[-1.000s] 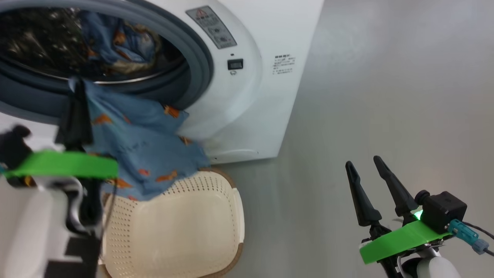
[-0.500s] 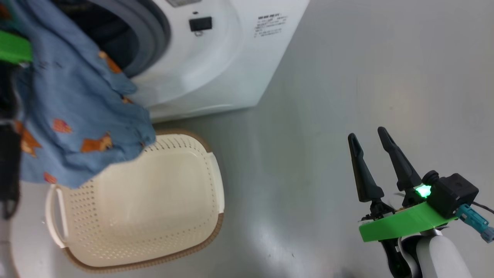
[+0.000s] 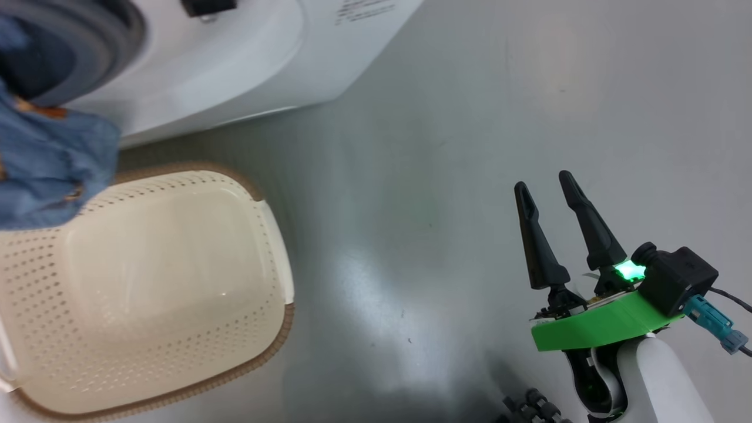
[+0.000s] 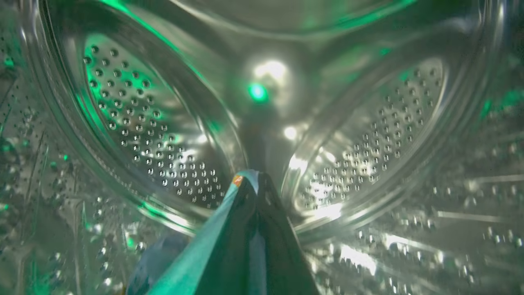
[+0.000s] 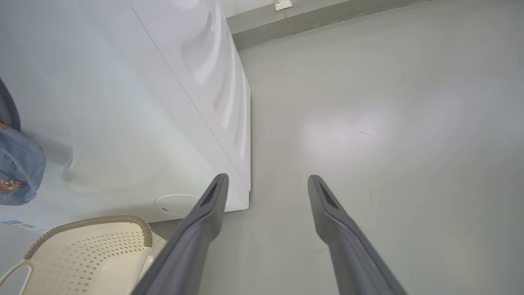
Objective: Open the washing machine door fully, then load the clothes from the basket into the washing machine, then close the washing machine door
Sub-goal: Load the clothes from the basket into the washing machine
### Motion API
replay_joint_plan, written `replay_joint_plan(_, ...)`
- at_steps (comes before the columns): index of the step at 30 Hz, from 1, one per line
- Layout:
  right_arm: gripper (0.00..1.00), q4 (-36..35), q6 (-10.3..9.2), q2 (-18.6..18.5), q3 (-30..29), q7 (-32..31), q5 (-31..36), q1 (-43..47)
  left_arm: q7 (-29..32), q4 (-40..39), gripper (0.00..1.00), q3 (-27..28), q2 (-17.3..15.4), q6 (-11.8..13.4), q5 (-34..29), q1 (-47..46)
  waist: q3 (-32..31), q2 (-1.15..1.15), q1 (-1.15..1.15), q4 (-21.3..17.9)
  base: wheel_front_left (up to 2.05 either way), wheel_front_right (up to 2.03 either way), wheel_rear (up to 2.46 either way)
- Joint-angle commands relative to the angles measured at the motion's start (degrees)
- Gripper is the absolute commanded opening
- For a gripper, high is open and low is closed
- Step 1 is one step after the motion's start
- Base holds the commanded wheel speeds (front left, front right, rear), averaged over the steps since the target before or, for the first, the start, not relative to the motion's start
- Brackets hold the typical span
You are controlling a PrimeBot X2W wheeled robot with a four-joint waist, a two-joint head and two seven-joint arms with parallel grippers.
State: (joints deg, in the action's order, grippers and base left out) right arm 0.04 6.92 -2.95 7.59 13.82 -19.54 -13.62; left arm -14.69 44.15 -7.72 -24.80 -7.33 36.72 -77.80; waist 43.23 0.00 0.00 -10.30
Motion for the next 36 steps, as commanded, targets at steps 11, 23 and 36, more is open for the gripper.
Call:
replay_joint_plan(11,1.0,0.6,0.57,0.1,2.6,1.1,-0.2,-0.5,-0.3,1.4,0.0,3.1,-0.9,-0.2,-6.5,-2.8,2.0,0.0,0.0,-1.9,0.0,0.0,0.0)
replay_joint_plan(23,1.0,1.2,0.57,0.1,2.6,1.1,0.2,-0.5,-0.3,5.7,1.0,1.3,-0.3,-0.2,-7.7,-2.4,0.7,0.0,0.0,-1.8,0.0,0.0,0.0)
replay_joint_plan(36,1.0,1.3,0.57,0.1,1.2,0.6,1.9,-0.3,-0.3,5.2,1.0,-0.7,2.0,-0.2,-7.5,3.7,-4.2,0.0,0.0,1.2,0.0,0.0,0.0)
